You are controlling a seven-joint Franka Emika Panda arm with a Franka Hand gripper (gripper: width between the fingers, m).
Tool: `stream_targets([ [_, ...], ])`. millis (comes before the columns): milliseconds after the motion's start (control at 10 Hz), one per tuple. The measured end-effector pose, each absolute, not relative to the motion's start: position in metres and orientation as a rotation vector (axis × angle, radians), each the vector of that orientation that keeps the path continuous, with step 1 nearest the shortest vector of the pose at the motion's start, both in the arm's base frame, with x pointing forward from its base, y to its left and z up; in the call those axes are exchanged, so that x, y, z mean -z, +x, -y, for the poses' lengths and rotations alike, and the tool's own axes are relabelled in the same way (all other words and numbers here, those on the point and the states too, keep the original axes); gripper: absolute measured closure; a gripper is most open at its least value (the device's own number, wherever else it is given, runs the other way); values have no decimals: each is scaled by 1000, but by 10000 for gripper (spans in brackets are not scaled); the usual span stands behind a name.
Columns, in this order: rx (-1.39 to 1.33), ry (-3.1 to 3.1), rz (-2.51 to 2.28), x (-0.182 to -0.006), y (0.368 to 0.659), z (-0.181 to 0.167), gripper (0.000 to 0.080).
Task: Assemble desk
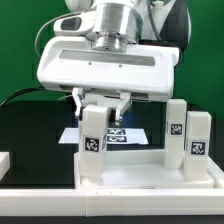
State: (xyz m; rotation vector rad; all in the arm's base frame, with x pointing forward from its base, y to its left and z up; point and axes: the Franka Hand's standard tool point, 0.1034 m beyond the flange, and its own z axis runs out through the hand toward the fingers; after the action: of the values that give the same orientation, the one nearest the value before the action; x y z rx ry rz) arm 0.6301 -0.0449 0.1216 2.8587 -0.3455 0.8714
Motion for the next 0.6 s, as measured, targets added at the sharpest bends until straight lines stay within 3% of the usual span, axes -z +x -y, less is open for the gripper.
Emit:
stream_targets([
  [100, -871, 2858, 343, -122, 630, 45, 292],
  [200, -871, 2858, 341, -122, 630, 45, 195],
  [600, -870, 2858, 337, -122, 630, 45, 152],
])
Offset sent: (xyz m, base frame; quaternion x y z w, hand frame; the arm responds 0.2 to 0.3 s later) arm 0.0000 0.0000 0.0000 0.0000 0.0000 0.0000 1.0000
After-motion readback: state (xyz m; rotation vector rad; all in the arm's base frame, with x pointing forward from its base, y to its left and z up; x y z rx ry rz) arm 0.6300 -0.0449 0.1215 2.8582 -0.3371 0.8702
